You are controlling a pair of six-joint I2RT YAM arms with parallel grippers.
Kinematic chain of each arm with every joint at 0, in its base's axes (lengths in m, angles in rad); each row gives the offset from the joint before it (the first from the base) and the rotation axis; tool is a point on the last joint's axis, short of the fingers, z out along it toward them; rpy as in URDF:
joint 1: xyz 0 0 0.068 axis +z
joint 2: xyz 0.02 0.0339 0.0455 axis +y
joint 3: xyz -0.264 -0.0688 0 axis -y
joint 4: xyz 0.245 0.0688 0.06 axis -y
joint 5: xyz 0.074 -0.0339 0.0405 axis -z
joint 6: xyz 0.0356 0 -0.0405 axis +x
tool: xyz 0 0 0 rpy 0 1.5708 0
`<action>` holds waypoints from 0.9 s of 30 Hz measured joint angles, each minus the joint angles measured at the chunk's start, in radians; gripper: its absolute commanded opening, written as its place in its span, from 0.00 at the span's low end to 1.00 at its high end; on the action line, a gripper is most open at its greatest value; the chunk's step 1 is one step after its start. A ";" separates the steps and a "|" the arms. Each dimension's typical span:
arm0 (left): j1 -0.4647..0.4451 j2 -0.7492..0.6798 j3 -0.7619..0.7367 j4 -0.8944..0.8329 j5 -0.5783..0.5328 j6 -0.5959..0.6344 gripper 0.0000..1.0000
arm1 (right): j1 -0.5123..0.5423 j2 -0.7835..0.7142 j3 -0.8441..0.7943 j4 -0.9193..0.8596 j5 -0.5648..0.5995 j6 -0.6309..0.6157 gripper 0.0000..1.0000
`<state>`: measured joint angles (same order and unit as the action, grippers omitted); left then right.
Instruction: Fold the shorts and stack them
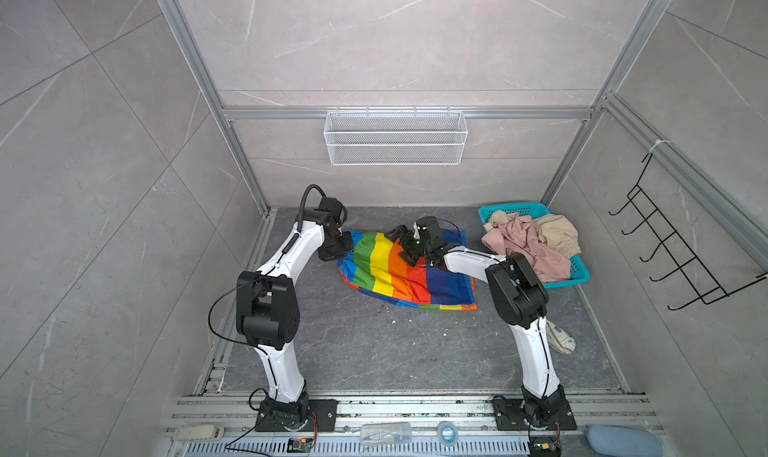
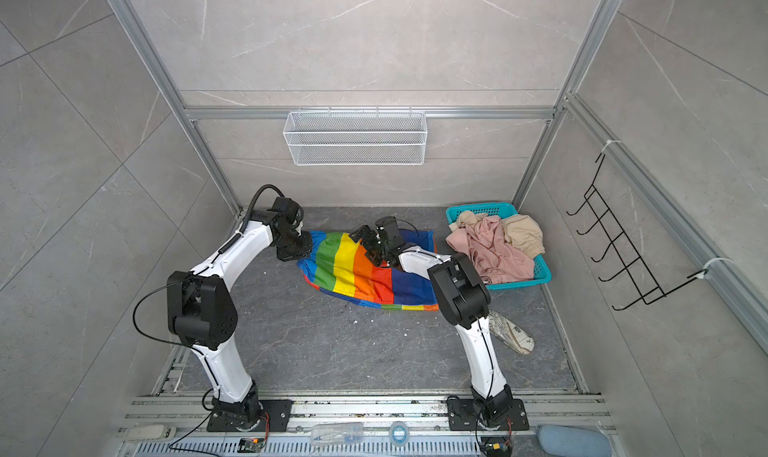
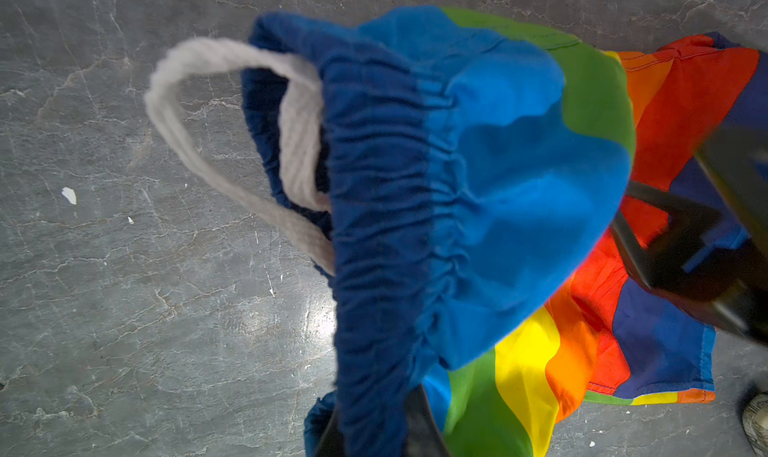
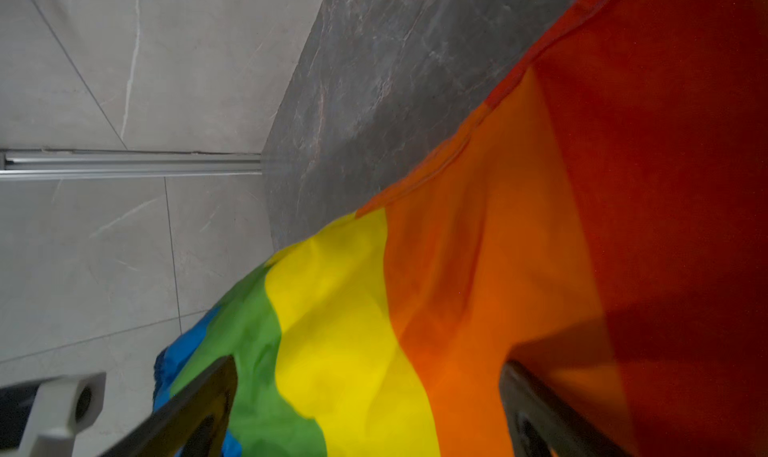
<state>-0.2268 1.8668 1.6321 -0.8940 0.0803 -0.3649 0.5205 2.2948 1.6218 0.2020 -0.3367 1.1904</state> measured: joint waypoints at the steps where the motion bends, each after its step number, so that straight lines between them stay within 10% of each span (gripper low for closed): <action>1: 0.000 0.000 -0.006 0.004 0.000 0.000 0.00 | 0.000 0.025 0.024 0.002 0.000 0.002 1.00; 27: 0.000 0.052 -0.039 0.043 -0.013 0.013 0.00 | -0.016 0.449 0.811 -0.367 0.026 -0.101 0.99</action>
<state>-0.2264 1.9190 1.5932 -0.8505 0.0677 -0.3515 0.5041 2.7441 2.4329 -0.1650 -0.3103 1.0897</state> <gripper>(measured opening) 0.066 0.994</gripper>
